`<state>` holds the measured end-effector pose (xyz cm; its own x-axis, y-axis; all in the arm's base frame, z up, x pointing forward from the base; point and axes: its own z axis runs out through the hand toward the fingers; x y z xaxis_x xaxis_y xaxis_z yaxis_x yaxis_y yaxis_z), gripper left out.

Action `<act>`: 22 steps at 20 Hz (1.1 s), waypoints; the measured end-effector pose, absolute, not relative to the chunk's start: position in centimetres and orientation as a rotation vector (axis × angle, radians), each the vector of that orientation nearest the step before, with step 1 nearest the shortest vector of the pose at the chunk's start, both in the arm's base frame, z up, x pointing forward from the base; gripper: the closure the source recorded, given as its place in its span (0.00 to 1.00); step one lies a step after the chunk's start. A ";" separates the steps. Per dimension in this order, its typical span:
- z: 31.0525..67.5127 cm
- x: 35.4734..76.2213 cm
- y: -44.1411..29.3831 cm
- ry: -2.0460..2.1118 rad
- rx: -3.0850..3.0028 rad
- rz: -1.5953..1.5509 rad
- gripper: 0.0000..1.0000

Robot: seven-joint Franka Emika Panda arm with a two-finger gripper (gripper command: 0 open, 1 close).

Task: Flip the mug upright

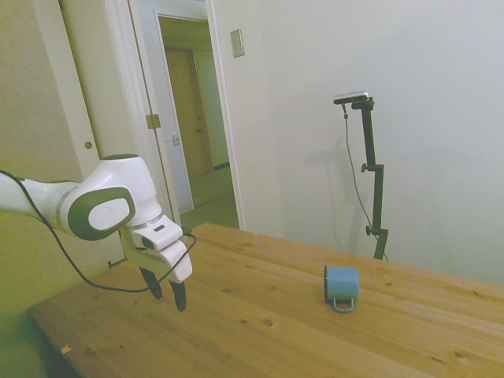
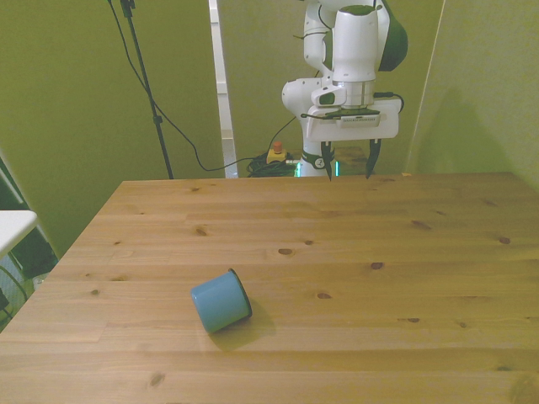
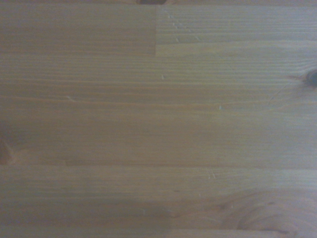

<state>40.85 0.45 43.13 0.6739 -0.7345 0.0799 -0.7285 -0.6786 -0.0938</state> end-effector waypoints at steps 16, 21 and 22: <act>44.7 53.4 -8.9 1.393 -2.825 -0.435 0.00; 45.9 57.7 -10.9 1.402 -2.781 -0.545 0.00; 45.9 57.8 -11.0 1.395 -2.784 -0.557 0.00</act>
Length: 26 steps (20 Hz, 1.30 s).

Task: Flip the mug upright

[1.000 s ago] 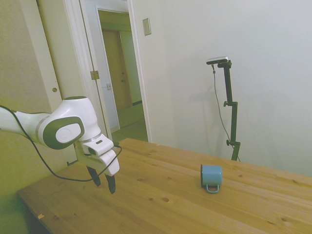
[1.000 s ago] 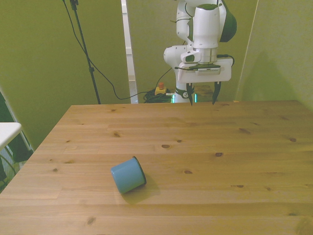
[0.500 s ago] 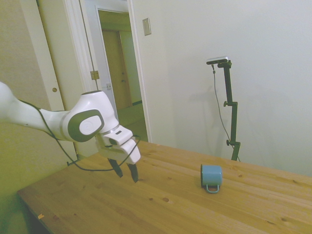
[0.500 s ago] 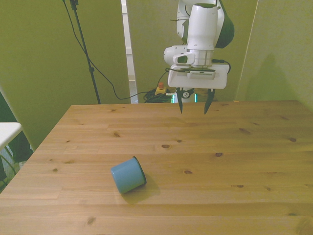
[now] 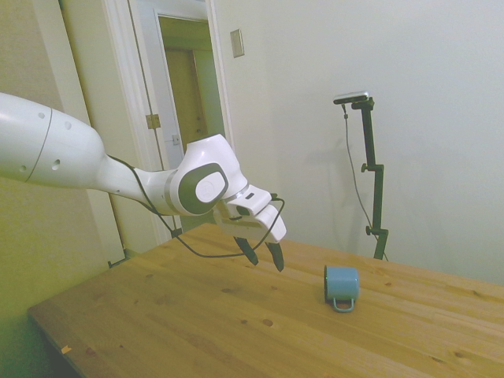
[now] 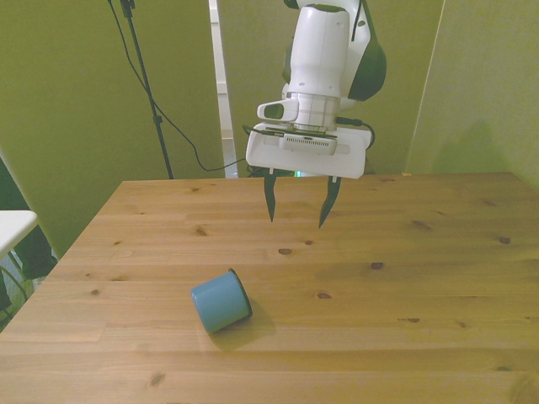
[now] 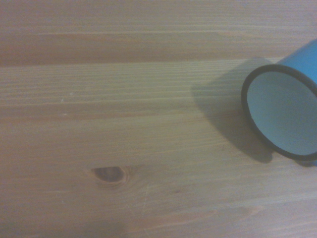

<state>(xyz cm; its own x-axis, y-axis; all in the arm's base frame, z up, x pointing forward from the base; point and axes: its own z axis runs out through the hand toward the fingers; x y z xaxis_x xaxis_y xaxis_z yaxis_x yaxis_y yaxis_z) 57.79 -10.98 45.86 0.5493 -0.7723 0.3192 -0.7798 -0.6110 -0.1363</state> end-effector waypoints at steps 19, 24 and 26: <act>41.6 61.9 -14.3 -0.839 2.502 0.906 0.00; 40.4 62.6 -13.4 -0.760 2.454 0.925 0.00; 40.1 62.8 -13.5 -0.736 2.422 0.925 0.00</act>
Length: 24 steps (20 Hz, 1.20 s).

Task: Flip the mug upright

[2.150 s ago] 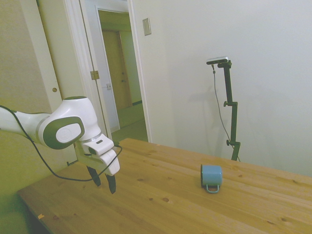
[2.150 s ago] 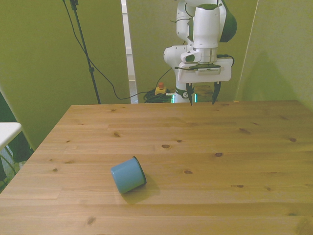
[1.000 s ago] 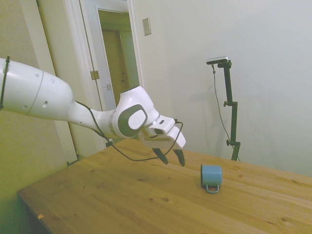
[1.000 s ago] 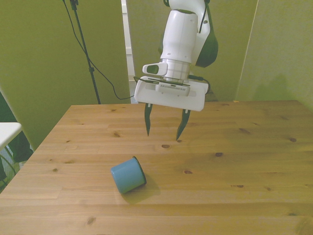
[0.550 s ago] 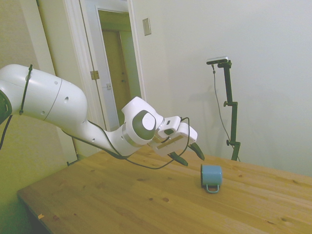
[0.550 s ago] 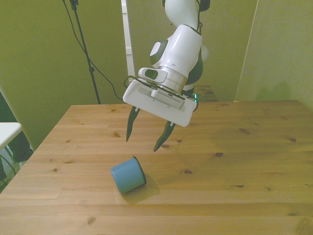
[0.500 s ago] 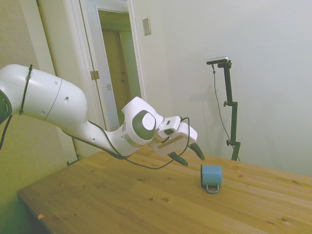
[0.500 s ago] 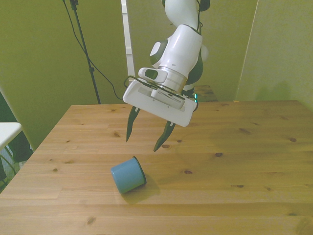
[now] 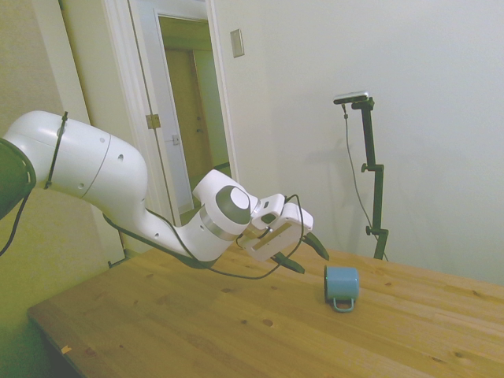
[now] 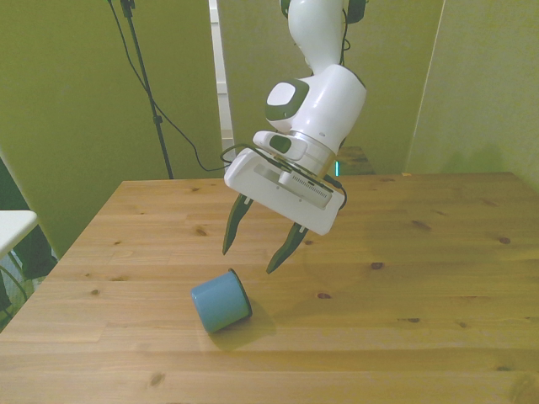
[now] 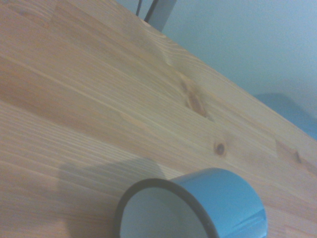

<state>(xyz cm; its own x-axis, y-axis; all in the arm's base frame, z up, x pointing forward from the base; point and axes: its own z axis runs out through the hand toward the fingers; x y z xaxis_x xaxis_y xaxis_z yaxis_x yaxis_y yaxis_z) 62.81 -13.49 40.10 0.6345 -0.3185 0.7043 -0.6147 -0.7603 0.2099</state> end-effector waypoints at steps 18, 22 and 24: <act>36.2 66.6 -14.5 -0.739 2.218 0.880 0.00; 35.6 67.5 -15.2 -0.750 2.195 0.871 0.00; 35.5 67.8 -15.5 -0.754 2.186 0.871 0.00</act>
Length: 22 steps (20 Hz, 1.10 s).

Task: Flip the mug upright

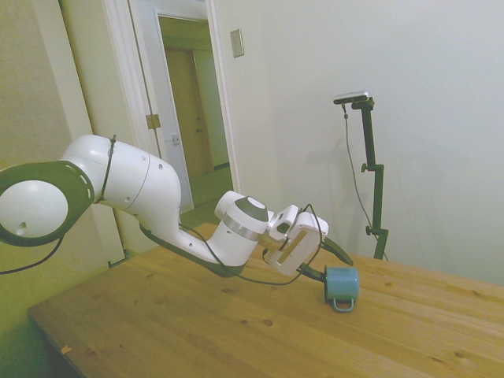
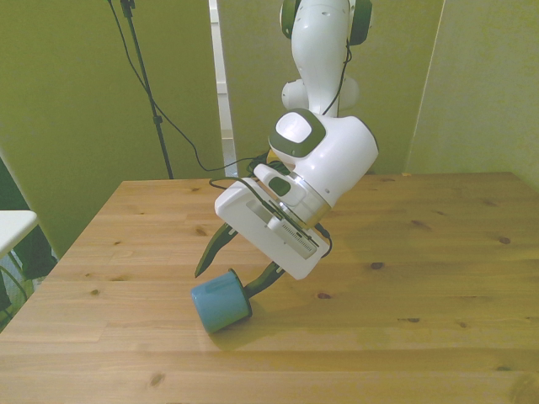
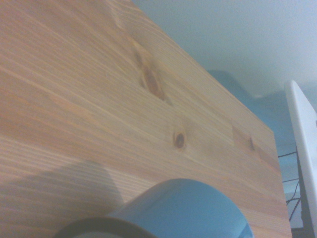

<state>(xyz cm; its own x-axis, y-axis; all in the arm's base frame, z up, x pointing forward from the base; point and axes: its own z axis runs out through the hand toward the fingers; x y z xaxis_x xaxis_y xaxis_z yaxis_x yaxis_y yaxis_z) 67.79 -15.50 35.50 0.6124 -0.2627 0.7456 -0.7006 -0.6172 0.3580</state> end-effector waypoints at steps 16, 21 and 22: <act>35.7 68.8 -15.8 -0.769 2.126 0.865 1.00; 35.2 69.0 -16.1 -0.771 2.124 0.859 1.00; 35.1 69.0 -16.2 -0.770 2.124 0.857 1.00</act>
<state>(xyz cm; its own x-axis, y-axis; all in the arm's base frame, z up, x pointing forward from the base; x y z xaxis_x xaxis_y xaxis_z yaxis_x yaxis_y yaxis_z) 69.01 -16.16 35.10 0.6024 -0.2548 0.7564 -0.7251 -0.5708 0.3852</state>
